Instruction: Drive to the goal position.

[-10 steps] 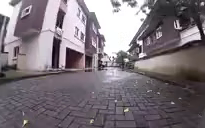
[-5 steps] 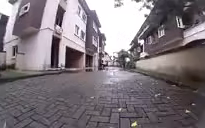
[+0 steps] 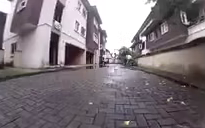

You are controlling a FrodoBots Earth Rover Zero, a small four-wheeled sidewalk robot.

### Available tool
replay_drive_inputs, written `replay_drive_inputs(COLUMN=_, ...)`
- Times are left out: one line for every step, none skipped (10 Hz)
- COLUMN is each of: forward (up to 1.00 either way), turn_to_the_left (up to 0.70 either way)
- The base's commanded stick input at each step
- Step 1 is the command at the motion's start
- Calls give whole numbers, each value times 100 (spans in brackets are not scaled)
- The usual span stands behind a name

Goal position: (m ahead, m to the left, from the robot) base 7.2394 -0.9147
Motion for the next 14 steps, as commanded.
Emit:
replay_drive_inputs(forward=70, turn_to_the_left=0)
replay_drive_inputs(forward=70, turn_to_the_left=0)
replay_drive_inputs(forward=70, turn_to_the_left=0)
replay_drive_inputs(forward=70, turn_to_the_left=0)
replay_drive_inputs(forward=70, turn_to_the_left=0)
replay_drive_inputs(forward=70, turn_to_the_left=0)
replay_drive_inputs(forward=70, turn_to_the_left=0)
replay_drive_inputs(forward=70, turn_to_the_left=0)
replay_drive_inputs(forward=70, turn_to_the_left=0)
replay_drive_inputs(forward=70, turn_to_the_left=0)
replay_drive_inputs(forward=70, turn_to_the_left=0)
replay_drive_inputs(forward=70, turn_to_the_left=0)
replay_drive_inputs(forward=70, turn_to_the_left=0)
replay_drive_inputs(forward=70, turn_to_the_left=0)
